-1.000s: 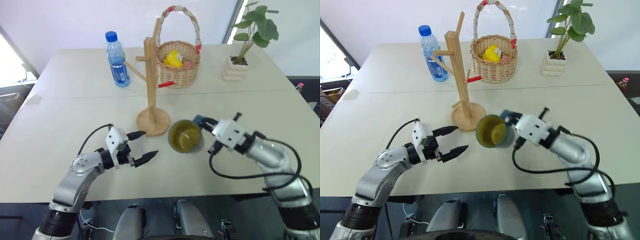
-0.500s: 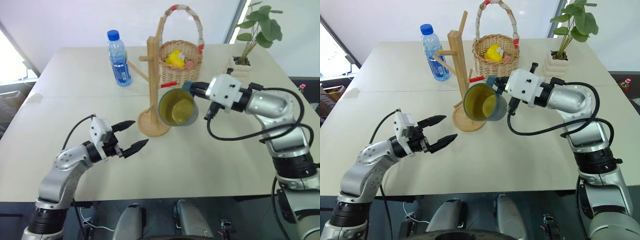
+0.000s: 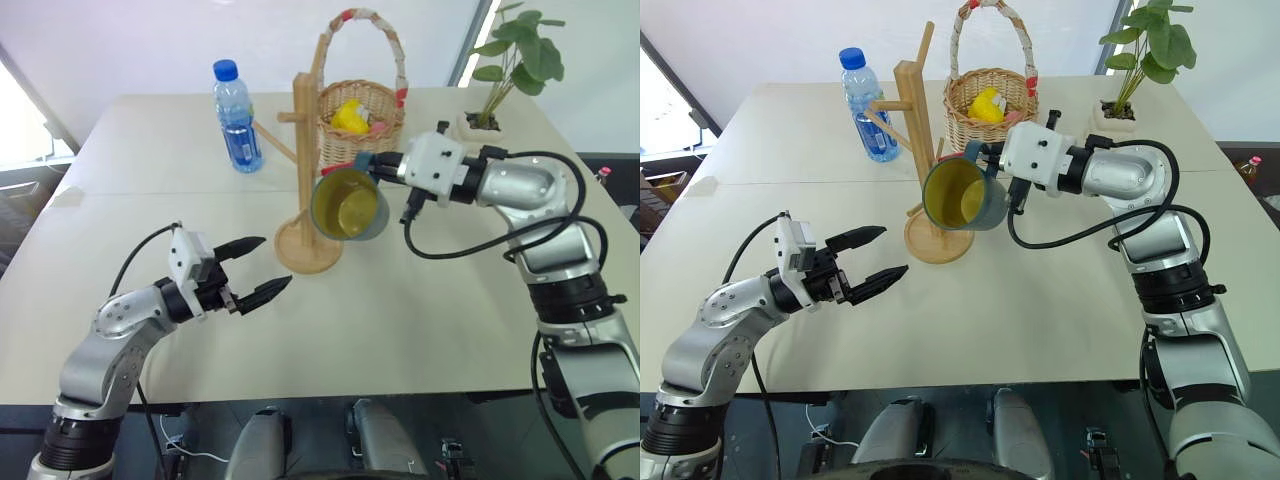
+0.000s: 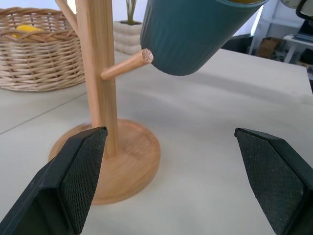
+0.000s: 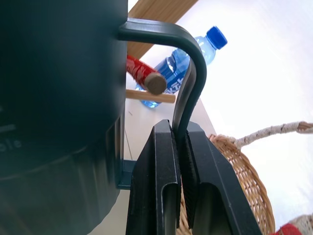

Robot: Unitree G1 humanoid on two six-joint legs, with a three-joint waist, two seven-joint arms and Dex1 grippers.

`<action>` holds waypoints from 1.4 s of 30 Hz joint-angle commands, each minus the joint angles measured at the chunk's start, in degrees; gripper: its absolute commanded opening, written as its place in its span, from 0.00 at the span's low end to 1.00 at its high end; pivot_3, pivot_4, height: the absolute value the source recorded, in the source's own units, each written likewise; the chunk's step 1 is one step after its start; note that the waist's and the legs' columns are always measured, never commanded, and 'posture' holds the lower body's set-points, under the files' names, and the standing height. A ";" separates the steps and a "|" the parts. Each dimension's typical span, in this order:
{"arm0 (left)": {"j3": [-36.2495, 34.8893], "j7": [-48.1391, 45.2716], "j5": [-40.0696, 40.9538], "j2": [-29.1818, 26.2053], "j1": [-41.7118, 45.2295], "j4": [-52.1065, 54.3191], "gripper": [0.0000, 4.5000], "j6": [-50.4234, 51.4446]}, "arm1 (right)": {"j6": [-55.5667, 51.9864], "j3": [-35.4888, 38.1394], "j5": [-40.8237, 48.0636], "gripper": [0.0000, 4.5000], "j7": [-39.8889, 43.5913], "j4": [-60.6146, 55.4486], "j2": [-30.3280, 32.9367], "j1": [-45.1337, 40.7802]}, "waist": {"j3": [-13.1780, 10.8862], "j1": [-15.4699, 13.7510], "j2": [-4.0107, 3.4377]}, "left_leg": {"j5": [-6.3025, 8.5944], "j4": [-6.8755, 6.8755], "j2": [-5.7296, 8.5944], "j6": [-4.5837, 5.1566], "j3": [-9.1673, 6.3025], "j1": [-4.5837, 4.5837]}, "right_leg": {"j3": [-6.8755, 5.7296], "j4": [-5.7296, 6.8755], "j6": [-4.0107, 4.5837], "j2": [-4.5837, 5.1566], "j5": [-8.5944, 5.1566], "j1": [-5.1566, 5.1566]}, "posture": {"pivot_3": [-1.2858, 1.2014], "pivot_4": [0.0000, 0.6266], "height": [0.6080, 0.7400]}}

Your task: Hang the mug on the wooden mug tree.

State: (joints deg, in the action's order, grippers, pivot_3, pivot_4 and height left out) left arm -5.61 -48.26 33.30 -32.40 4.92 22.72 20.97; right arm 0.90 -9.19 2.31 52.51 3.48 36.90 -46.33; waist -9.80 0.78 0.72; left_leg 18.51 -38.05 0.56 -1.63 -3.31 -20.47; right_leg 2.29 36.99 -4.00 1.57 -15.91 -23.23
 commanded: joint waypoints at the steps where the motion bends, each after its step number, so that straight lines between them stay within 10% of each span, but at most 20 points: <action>1: -1.41 0.20 1.27 -0.51 0.80 1.91 1.00 0.02 | 1.53 -0.38 -0.21 0.00 1.09 1.22 -1.03 -2.72 | 0.00 0.00 0.00 | 0.00 0.00 0.00 0.00 0.00 0.00 | 0.00 0.00 0.00 0.00 0.00 0.00 | 0.52 0.24 1.00; 16: -2.78 1.92 4.37 -0.29 3.65 2.66 1.00 1.36 | 4.14 -2.41 -3.88 0.00 0.39 10.39 -5.06 -7.42 | 0.00 0.05 -0.01 | 0.00 0.02 0.00 -0.01 0.01 -0.03 | 0.00 0.00 0.00 0.01 0.00 -0.06 | 0.52 0.24 1.00; 23: -2.55 2.30 4.16 -0.30 3.69 2.69 1.00 1.20 | 5.22 -0.59 -3.93 0.67 -0.87 9.06 -3.75 -7.17 | 0.00 0.05 -0.01 | 0.00 0.02 0.00 -0.01 0.01 -0.03 | 0.00 0.00 0.00 0.01 0.00 -0.06 | 0.52 0.24 1.00; 32: -7.85 8.93 4.02 3.00 1.73 -2.62 1.00 0.37 | -8.81 15.48 8.92 0.67 -0.90 -3.24 5.47 5.63 | 0.00 -0.18 0.00 | 0.01 0.05 0.04 -0.01 0.00 -0.10 | -0.02 -0.13 0.00 0.10 0.01 0.00 | 0.52 0.24 1.00; 42: -15.02 20.00 -5.05 7.98 -2.10 -17.71 1.00 -8.07 | -9.56 25.63 15.17 0.67 -11.99 -1.02 -5.86 29.67 | 0.00 0.01 0.00 | 0.01 0.04 -0.01 0.00 0.04 0.04 | 0.03 0.09 -0.01 0.01 0.01 -0.02 | 0.52 0.24 1.00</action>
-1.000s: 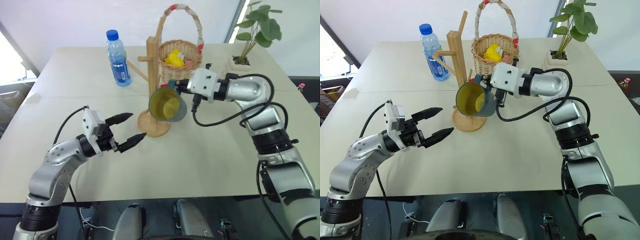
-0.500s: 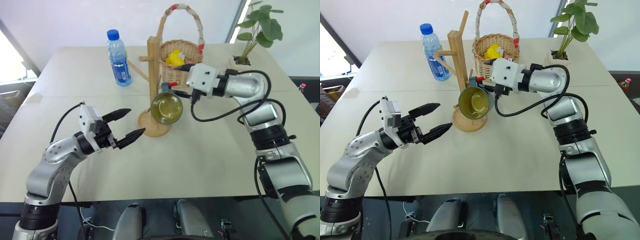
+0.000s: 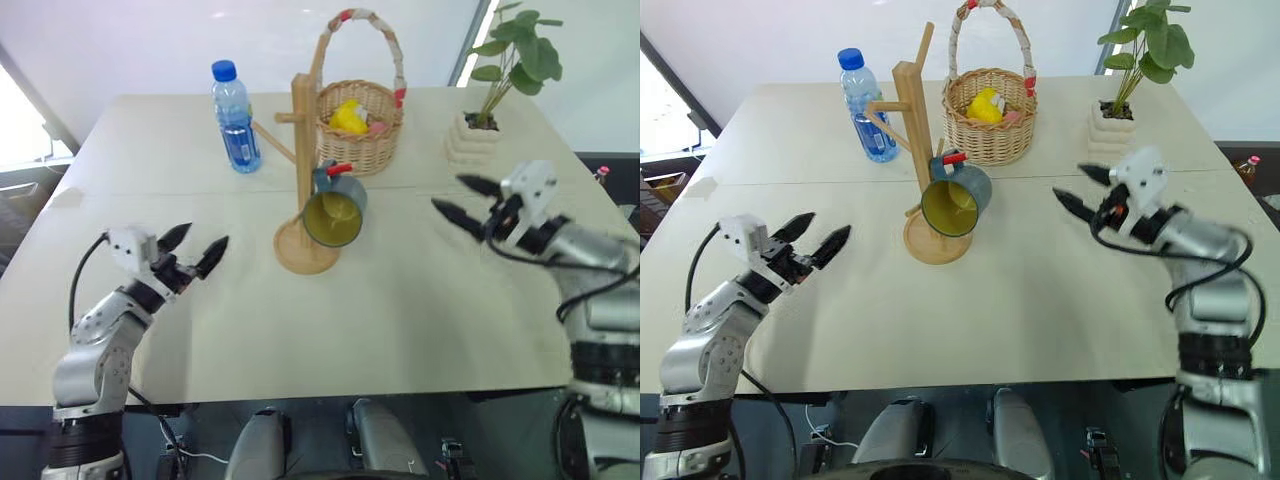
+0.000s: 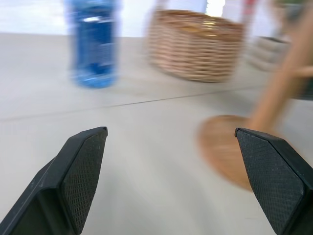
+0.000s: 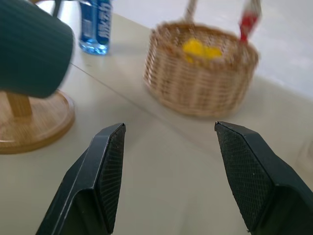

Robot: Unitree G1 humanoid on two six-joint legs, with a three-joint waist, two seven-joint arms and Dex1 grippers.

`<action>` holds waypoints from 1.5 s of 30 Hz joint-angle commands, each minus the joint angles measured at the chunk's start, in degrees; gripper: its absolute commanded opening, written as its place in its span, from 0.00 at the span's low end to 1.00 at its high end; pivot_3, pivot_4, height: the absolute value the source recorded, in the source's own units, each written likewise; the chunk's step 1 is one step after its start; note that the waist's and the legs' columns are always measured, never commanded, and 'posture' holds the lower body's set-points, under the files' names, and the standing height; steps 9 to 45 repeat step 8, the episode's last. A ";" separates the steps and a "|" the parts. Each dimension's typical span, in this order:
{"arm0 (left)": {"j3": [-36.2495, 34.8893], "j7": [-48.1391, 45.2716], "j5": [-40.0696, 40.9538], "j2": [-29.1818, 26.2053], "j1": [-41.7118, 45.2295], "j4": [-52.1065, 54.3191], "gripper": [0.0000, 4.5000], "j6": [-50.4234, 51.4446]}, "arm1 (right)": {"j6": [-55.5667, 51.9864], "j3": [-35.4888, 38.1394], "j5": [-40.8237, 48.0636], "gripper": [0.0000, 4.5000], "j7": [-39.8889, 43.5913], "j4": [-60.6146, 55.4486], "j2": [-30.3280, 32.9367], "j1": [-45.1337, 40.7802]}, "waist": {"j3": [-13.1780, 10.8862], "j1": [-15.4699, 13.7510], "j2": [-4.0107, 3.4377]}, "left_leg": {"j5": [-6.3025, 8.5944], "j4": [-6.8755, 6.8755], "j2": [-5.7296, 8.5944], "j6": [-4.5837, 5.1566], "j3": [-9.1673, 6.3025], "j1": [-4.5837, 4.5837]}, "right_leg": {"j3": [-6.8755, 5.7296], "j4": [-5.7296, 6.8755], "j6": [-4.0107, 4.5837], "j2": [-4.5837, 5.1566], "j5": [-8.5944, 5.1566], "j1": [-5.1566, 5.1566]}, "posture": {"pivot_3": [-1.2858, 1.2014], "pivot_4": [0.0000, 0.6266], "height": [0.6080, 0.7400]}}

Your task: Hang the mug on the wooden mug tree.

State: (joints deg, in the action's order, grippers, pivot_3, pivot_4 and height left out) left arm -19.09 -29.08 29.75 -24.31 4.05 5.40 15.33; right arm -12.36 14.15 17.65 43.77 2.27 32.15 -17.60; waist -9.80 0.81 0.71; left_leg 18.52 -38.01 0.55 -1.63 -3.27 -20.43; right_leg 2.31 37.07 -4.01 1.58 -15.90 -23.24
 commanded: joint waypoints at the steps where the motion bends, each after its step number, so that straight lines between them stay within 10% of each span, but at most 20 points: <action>1: -1.58 0.95 -2.03 -0.04 -1.83 -0.80 1.00 -2.81 | 4.80 2.32 -0.53 0.67 -4.23 1.21 -2.02 2.07 | 0.00 -0.01 0.00 | 0.00 -0.01 0.00 0.00 0.00 0.00 | 0.00 0.00 0.00 0.00 0.00 0.00 | 0.52 0.24 1.00; 45: -2.02 1.94 -2.52 0.05 -3.45 -1.53 1.00 -3.14 | 10.45 1.61 -1.42 0.67 -6.99 7.26 -4.45 4.28 | 0.00 -0.13 0.00 | 0.00 -0.01 0.01 0.00 0.00 0.01 | 0.00 -0.01 0.00 0.02 0.00 0.02 | 0.52 0.24 1.00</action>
